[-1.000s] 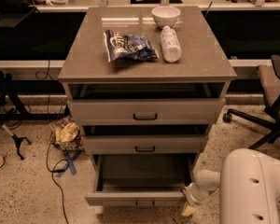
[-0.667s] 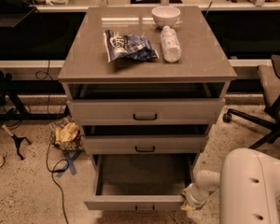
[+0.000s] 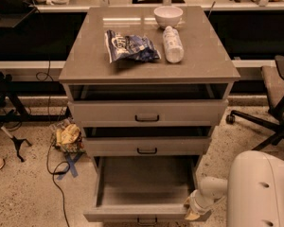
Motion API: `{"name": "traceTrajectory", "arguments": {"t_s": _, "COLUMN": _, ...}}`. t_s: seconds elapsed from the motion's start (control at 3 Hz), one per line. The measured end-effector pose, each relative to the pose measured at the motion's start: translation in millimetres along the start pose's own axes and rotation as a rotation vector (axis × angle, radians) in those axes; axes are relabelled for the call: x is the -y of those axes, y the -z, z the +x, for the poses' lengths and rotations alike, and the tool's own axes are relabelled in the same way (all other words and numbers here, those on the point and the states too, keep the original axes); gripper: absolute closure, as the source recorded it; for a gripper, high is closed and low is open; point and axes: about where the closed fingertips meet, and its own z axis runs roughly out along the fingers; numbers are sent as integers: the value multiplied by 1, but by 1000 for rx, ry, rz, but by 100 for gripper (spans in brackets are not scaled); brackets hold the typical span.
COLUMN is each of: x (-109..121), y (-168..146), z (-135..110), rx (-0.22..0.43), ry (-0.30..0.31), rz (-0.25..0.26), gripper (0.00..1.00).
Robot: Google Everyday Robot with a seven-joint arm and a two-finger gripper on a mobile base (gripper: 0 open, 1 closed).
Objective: Open bottom drawer
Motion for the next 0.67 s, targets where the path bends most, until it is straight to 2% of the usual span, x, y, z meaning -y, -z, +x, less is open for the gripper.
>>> {"name": "traceTrajectory", "arguments": {"t_s": 0.67, "x": -3, "y": -3, "z": -1, "rx": 2, "ry": 0, "rz": -7, "gripper": 59}}
